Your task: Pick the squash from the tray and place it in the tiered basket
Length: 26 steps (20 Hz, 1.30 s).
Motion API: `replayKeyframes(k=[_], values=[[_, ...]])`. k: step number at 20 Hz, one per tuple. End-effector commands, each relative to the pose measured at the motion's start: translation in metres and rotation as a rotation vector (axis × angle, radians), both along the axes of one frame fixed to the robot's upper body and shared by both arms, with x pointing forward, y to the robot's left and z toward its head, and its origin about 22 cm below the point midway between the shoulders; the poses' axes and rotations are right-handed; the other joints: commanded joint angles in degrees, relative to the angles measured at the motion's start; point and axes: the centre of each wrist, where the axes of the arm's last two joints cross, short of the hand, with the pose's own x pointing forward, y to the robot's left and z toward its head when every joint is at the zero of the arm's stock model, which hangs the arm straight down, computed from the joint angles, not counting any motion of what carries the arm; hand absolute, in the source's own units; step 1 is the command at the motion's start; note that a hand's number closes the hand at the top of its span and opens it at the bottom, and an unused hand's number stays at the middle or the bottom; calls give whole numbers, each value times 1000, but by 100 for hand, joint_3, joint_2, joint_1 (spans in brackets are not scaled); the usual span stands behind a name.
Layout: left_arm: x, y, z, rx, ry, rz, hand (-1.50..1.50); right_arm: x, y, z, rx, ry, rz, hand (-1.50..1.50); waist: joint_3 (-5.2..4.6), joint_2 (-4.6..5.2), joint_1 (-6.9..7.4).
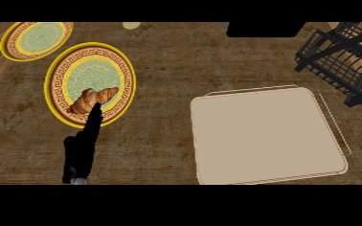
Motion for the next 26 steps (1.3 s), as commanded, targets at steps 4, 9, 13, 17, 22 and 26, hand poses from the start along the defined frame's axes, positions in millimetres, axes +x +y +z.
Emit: replayKeyframes(k=[4,9,13,17,22,26], values=[[-4,7,-6,4,31,-3,0,35,-20,24,31,8,-22,150,-11,37,94],[1,-5,3,2,26,-13,0,78,-20,-32,26,52,55,150,-7,39,100],[7,7,-13,16,47,-8,0,106,-4,-34,8,104,78,150,-12,50,98],[10,-4,-9,-7,50,-15,0,131,-4,-57,-3,122,64,150,-9,60,119],[-11,-5,-4,17,41,-29,0,152,-4,-80,21,156,15,150,-5,58,159],[8,4,-3,-7,30,-14,0,164,4,-119,97,106,34,150,-3,63,119]])
